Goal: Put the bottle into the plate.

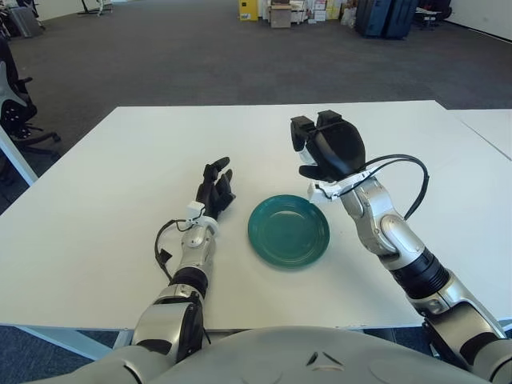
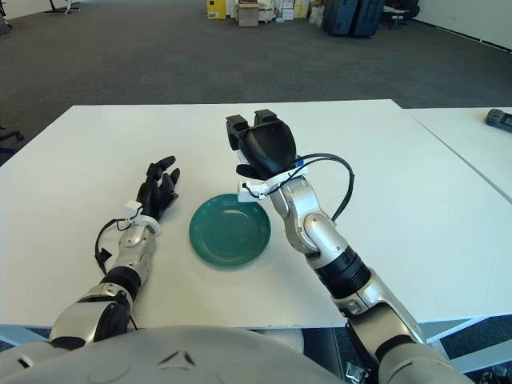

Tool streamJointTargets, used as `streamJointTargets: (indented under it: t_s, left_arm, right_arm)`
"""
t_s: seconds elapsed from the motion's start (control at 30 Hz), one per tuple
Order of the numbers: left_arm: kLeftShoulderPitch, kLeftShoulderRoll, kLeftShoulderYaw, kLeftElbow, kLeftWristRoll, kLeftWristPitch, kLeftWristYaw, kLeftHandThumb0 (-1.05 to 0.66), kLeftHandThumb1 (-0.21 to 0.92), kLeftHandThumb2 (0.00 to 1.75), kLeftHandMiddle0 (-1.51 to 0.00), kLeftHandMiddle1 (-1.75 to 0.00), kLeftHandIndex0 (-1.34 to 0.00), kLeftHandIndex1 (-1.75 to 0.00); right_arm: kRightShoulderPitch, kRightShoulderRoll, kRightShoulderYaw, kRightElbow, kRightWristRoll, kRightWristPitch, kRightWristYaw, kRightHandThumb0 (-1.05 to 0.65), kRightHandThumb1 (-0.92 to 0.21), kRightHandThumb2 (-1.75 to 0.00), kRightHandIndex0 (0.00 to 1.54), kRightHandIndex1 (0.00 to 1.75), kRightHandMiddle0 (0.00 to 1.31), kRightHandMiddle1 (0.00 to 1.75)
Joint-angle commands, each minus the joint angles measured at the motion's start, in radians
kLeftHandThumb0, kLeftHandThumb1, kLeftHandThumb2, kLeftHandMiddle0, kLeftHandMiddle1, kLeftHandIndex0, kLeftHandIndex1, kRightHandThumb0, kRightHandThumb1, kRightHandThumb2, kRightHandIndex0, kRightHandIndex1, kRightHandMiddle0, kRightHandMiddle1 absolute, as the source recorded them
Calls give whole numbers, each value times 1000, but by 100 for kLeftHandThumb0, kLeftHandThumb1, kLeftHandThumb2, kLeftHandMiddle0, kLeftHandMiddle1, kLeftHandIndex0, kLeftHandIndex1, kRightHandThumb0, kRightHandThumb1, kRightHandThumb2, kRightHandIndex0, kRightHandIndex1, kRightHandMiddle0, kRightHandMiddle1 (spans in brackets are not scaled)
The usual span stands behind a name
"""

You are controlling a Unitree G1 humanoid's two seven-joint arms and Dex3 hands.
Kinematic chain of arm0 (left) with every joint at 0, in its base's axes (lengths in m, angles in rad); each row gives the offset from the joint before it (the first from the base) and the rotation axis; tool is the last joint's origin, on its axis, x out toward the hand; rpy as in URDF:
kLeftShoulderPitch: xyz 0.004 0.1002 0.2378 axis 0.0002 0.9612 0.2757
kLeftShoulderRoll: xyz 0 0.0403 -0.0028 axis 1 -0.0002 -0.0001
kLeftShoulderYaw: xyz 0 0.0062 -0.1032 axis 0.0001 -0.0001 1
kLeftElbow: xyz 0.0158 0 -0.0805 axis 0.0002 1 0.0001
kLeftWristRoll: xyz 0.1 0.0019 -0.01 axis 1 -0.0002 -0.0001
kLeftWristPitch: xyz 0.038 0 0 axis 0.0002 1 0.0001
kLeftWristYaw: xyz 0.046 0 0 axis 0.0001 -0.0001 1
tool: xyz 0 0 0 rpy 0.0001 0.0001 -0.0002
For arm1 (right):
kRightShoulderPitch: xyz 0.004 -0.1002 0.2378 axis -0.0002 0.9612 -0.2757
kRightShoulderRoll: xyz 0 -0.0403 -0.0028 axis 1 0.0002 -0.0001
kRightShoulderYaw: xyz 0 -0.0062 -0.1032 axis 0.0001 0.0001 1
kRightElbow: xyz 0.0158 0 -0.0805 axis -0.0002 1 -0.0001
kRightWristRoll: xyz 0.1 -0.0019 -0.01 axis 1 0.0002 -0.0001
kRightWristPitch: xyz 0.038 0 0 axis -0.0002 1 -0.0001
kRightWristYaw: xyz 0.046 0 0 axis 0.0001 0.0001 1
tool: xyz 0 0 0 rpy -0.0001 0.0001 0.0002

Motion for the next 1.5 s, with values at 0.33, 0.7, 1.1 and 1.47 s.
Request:
streamJointTargets:
  t_s: [0.33,0.7,1.1,1.47]
  left_arm:
    - [57,-15,10,42,-13,36,1,-84,92,99,-47,-3,0,-105]
    - [64,-14,5,33,-12,46,-15,-83,92,99,-45,-2,0,-100]
    - [87,-23,-3,-8,-8,70,-15,-84,92,101,-43,-1,0,-99]
    - [98,-23,-11,-41,9,93,17,-83,92,100,-45,-2,0,-103]
  right_arm:
    - [-8,16,6,-60,-92,-60,61,0,0,-167,86,172,61,175]
    - [9,47,-3,-63,-95,-84,58,0,-4,-164,82,175,59,175]
    - [32,80,7,-73,-95,-99,74,0,-4,-164,82,175,58,175]
    - [57,118,28,-66,-107,-100,53,0,-6,-162,81,174,56,175]
